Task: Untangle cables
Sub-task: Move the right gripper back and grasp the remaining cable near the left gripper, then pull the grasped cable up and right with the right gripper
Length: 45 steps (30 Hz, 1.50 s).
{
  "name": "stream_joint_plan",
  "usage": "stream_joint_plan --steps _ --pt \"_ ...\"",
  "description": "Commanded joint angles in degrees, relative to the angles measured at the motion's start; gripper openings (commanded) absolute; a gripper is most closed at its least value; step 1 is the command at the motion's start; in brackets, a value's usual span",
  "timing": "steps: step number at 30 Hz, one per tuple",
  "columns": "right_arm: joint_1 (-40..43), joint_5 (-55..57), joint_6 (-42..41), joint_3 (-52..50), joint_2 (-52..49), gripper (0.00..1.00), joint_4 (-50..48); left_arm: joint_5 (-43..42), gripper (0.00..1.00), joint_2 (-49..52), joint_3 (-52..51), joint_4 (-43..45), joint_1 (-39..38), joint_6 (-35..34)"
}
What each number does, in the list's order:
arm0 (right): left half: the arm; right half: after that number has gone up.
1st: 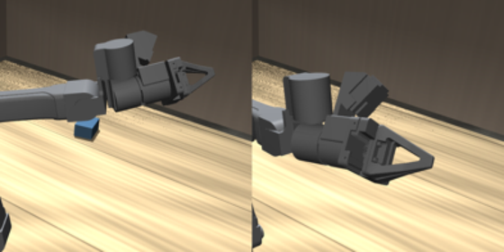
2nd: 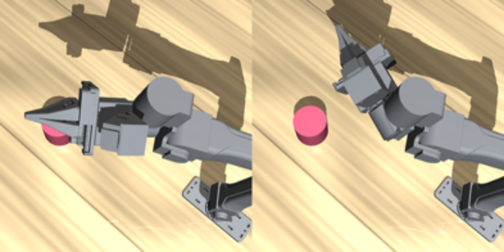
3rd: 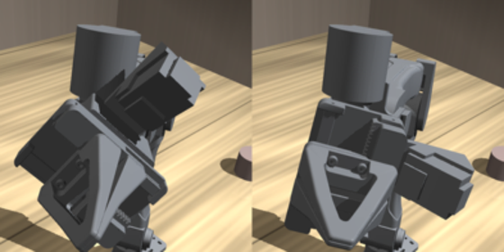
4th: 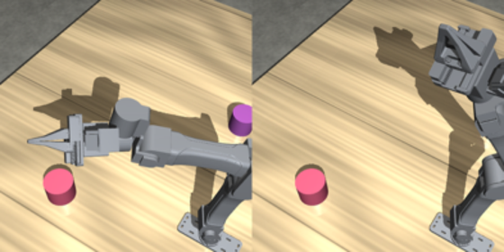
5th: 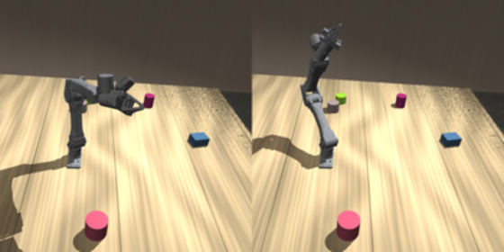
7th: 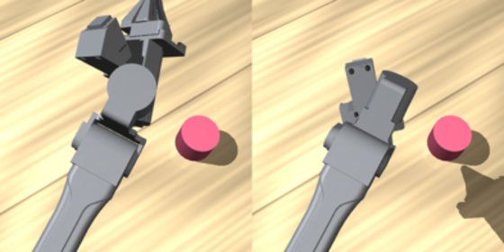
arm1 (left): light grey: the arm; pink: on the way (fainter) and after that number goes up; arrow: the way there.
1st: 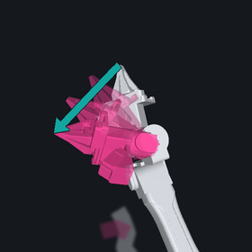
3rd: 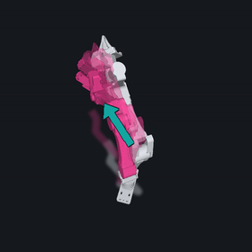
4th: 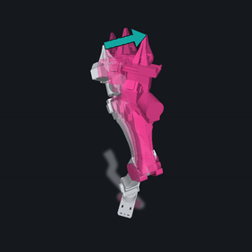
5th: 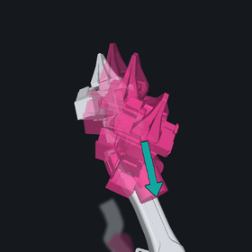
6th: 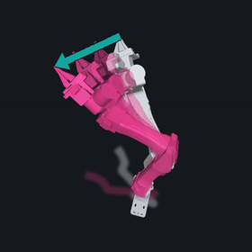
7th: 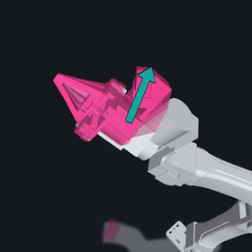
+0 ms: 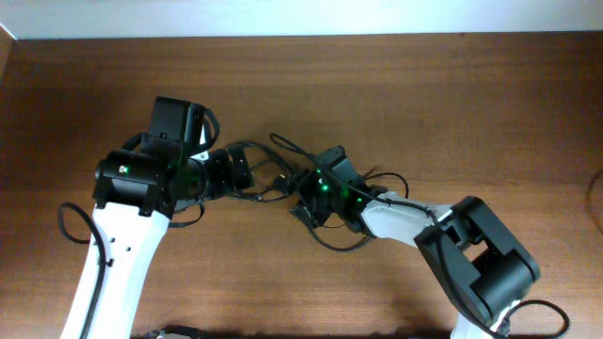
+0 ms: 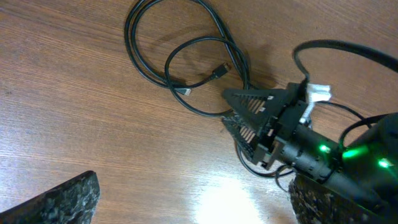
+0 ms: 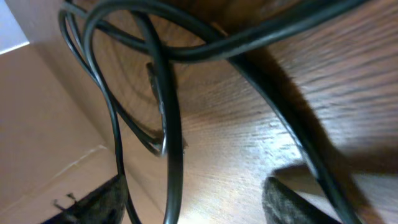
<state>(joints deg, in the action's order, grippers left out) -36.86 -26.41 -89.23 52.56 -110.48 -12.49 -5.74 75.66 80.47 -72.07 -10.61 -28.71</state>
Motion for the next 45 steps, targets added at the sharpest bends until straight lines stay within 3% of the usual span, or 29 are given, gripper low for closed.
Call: stream_joint_plan --steps 1,4,8,13,19,22,25,35,40,45 --pt "-0.28 1.20 -2.80 0.11 -0.70 0.46 -4.55 0.00 0.99 0.31 0.15 -0.04 -0.15 0.50" --pt "-0.24 0.52 -2.78 0.11 -0.68 0.04 -5.35 0.00 0.99 0.31 0.15 -0.04 -0.15 0.50" --pt "-0.24 -0.09 -2.49 0.11 -0.59 0.04 -5.55 0.00 0.99 0.31 0.15 -0.04 -0.15 0.50" --pt "1.57 -2.40 8.31 0.26 6.05 0.04 -6.93 0.00 0.99 0.31 0.15 -0.04 -0.15 0.50" --pt "12.28 -0.83 18.82 0.28 30.69 0.04 8.50 0.00 0.99 0.31 0.15 -0.04 -0.15 0.50" --pt "16.04 3.26 20.09 0.59 43.01 0.04 11.08 0.00 0.99 0.31 0.15 -0.04 -0.15 0.50" --pt "18.91 4.50 21.81 4.20 48.61 0.04 14.40 0.00 0.99 0.31 0.15 -0.04 -0.15 0.50" --pt "20.87 9.81 34.05 28.46 44.52 0.04 31.21 0.00 0.99 0.31 0.15 -0.04 -0.15 0.50" --pt "20.87 10.82 34.95 43.71 37.86 0.04 34.12 0.00 0.99 0.31 0.15 -0.04 -0.15 0.50" --pt "20.87 10.86 34.34 51.17 33.88 0.04 36.41 0.00 0.99 0.31 0.15 -0.04 -0.15 0.50"
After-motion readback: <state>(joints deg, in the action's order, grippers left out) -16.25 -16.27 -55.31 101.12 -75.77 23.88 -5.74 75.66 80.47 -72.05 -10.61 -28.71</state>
